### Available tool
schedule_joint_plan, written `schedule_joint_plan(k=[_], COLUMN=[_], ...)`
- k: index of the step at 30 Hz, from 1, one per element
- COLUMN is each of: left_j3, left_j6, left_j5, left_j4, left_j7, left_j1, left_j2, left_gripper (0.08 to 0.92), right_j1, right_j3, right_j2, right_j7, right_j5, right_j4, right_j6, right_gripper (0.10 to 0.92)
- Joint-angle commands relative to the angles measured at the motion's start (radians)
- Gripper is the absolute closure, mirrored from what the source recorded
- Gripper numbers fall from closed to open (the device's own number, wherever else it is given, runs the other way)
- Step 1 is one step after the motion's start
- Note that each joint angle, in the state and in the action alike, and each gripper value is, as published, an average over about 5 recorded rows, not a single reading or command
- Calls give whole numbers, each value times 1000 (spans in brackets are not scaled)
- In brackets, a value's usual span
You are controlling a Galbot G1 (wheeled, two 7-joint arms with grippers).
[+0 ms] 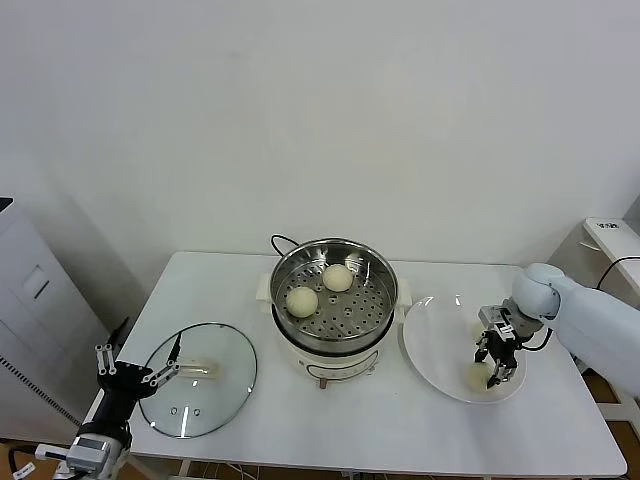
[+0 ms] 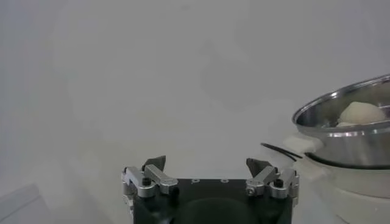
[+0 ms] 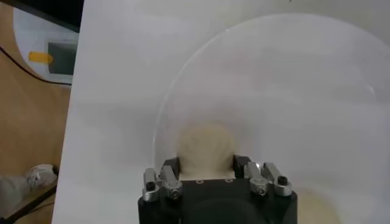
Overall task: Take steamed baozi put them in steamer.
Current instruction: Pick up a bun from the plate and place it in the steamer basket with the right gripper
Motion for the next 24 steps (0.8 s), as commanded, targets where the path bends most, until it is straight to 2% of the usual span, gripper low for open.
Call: schedule_joint_plan(k=[1, 8, 13, 18, 21, 24], left_j3=[-3, -3, 1, 5, 1, -3], left_j6=[3, 10, 13, 14, 13, 12], left_j5=[-4, -6, -5, -1, -3, -6], left_j4=[-2, -13, -15, -20, -20, -19], left_j7=[-1, -5, -7, -7, -7, -7], left_j1=[-2, -9, -14, -11, -7, -6], left_j2=[3, 4, 3, -5, -2, -1], left_gripper=[177, 177, 177, 177, 177, 177], right_j1=[296, 681, 807, 766, 679, 587], right_j3=[-140, -325, -363, -356, -324, -288], right_j2=[33, 153, 222, 240, 268, 313], right_j7=[-16, -43, -45, -24, -4, 14], right_j5=[122, 315, 357, 259, 143, -8], right_j4=[-26, -66, 13, 252, 376, 429], right_j6=[23, 81, 137, 175, 233, 310], right_gripper=[532, 533, 533, 533, 533, 533])
